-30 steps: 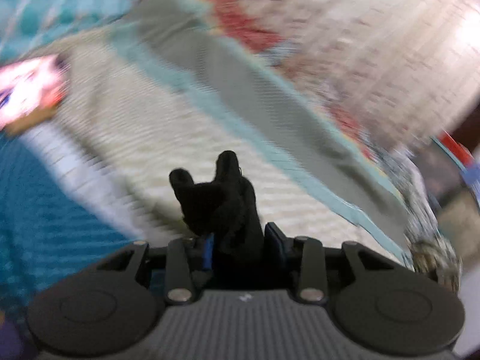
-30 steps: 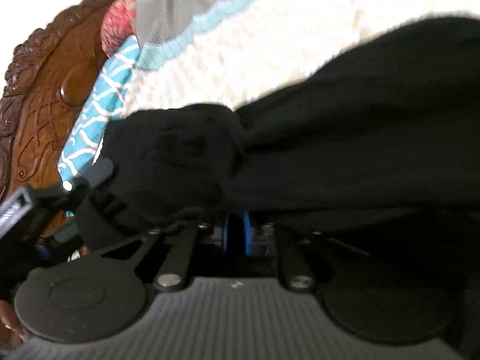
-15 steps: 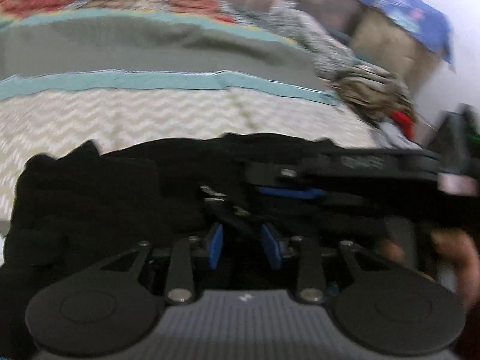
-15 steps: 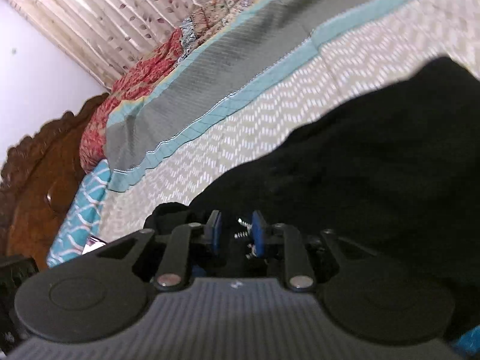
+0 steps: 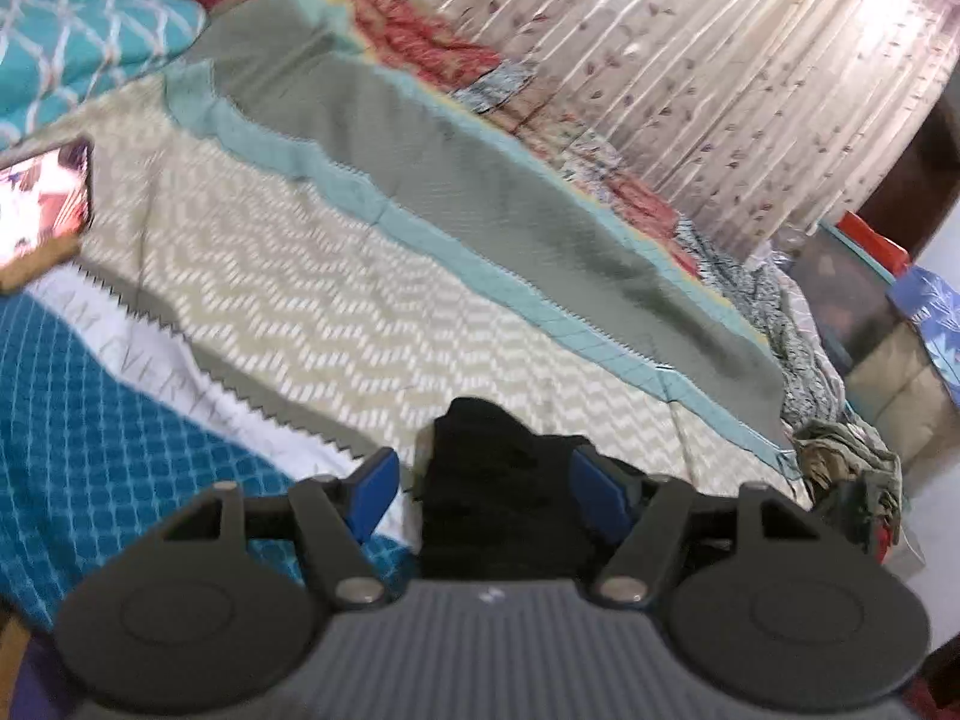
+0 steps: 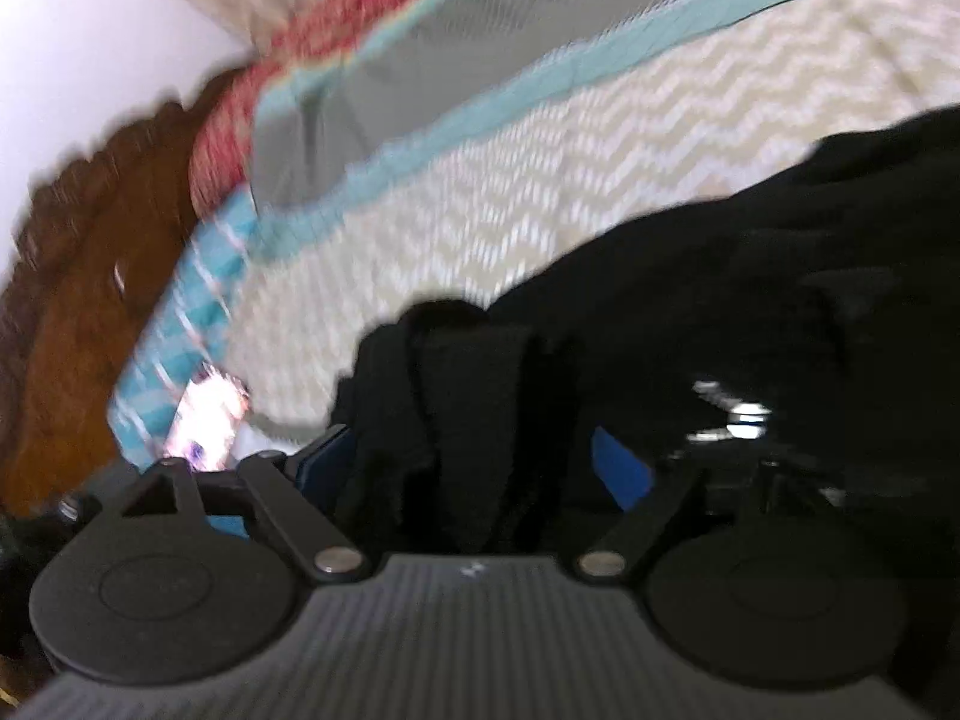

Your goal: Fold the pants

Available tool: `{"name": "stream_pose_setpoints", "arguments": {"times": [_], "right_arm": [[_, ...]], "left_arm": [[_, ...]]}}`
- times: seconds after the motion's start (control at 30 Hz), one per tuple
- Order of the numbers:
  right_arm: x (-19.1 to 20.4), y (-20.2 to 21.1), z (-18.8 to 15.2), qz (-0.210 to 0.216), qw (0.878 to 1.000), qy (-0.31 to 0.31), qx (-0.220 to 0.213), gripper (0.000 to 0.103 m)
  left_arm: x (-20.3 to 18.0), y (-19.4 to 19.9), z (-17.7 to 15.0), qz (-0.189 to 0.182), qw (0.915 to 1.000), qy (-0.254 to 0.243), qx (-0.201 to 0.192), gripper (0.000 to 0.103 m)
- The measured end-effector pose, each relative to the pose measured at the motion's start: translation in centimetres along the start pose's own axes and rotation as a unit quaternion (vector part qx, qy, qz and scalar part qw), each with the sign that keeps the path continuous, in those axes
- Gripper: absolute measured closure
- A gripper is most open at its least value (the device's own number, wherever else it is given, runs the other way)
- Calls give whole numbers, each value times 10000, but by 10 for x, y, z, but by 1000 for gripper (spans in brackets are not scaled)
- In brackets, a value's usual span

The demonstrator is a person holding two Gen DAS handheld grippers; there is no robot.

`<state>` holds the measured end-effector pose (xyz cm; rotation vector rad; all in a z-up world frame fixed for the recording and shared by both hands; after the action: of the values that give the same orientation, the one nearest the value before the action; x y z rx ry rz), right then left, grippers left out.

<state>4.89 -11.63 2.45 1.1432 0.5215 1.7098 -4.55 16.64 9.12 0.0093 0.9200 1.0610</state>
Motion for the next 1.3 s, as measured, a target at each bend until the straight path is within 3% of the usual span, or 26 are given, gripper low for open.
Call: {"name": "stream_pose_setpoints", "arguments": {"times": [0.03,0.07,0.1,0.17,0.27,0.33,0.37,0.43,0.47,0.57,0.63,0.7,0.83,0.9,1.03,1.13,1.23,1.3], "right_arm": [[10,-5,-2,-103,9996,255,64,47],[15,-2,-4,-266,9987,440,-32,54],[17,5,-4,-312,9977,571,-209,74],[16,31,-4,-237,9943,778,-688,79],[15,74,-14,-497,9761,1287,-1679,79],[4,86,-22,-756,9683,1364,-1952,79],[-6,82,-24,-925,9703,1312,-1810,78],[-26,56,-26,-1205,9769,1216,-1279,65],[-35,43,-27,-1285,9799,1161,-986,65],[-61,60,-24,-847,9898,421,-1063,62],[-66,81,-20,-854,9851,285,-1463,62],[-68,99,-19,-951,9781,355,-1817,61],[-101,133,-24,-1250,9638,169,-2349,60],[-132,147,-27,-1465,9581,-252,-2450,60],[-185,169,-38,-1919,9415,-981,-2590,58],[-201,173,-45,-2253,9286,-1279,-2656,54],[-216,170,-49,-2337,9266,-1505,-2533,50],[-229,166,-56,-2300,9280,-1656,-2417,46]], "left_arm": [[0,-1,-1,35,10000,-35,55,39],[-2,-5,-2,58,9999,-96,113,39],[-6,-10,0,45,9997,-167,168,39],[-18,-16,0,-78,9992,-322,211,39],[-38,-37,3,-340,9974,-565,281,38],[-53,-54,0,-500,9953,-709,438,38],[-59,-65,-4,-546,9939,-774,560,38],[-66,-90,-15,-588,9903,-901,882,38],[-66,-104,-23,-522,9876,-955,1129,38],[-56,-148,-52,356,9717,-1295,1941,39],[-58,-143,-55,327,9715,-1462,1838,38],[-63,-135,-46,232,9735,-1314,1857,38],[-80,-118,-16,-266,9832,-1194,1355,34],[-91,-125,-4,-343,9828,-1343,1220,33],[-105,-165,4,-452,9803,-1371,1345,37],[-105,-203,-12,-545,9728,-1507,1672,38],[-98,-231,-44,-145,9650,-1782,1919,35],[-108,-233,-68,70,9533,-2463,1745,28]]}}
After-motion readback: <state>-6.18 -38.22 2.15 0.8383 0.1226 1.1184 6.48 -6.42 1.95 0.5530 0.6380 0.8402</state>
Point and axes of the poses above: each gripper's, at about its wrist camera, not at the fingertips, and y roughly against the way its jaws point, x to its left, z to its top, the point moved 1 cm from there along -y, roughly the way its jaws point, and after that the axes turned 14 degrees about -z, right-handed, at the moved point
